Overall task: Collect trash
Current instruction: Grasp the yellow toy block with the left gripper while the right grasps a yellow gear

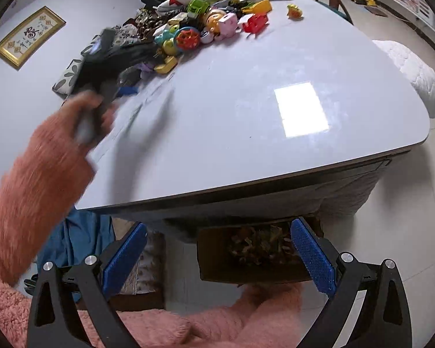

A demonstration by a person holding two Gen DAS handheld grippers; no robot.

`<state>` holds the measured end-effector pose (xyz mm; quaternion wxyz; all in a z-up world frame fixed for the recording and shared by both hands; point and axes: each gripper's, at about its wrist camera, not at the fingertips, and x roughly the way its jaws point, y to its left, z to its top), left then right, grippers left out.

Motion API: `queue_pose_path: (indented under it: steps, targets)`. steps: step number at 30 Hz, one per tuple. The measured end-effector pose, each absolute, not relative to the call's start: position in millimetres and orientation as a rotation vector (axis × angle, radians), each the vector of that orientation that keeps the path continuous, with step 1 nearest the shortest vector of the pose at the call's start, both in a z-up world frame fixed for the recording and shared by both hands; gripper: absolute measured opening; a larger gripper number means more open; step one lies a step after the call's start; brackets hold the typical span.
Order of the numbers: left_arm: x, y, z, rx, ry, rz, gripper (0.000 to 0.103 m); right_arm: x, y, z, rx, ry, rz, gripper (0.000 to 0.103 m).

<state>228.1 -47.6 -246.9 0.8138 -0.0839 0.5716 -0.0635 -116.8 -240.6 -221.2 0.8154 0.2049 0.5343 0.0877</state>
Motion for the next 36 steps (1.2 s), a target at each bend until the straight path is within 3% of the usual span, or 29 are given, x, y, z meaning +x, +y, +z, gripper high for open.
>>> queue_pose_path:
  steps: [8,11,20,30,33,36]
  targets:
    - [278.7,-68.1,-267.0,-0.191,1.214,0.033,0.092,-124.2,-282.8,-231.2,0.502,1.146,0.107,0.098]
    - [276.2,-70.1,-261.9,-0.163,1.194,0.069,0.06,-118.0,-293.8,-235.3,0.515,1.152,0.104,0.098]
    - [216.2,-39.0,-241.0,-0.23,1.191,-0.076,0.054,-17.3,-327.4,-205.9,0.377,1.033,0.123,0.098]
    - [104.6,-7.9,-205.2,-0.28,1.186,-0.171,0.047,215.2,-372.1,-233.5,0.091,1.025,-0.075,0.093]
    - [88.7,-9.6,-209.6,-0.299,1.186,-0.177,0.047,258.9,-371.7,-255.1,-0.012,1.092,-0.105,0.078]
    - [78.5,-5.7,-207.3,-0.323,1.173,-0.177,0.047,270.7,-375.8,-266.9,0.041,1.131,-0.071,0.048]
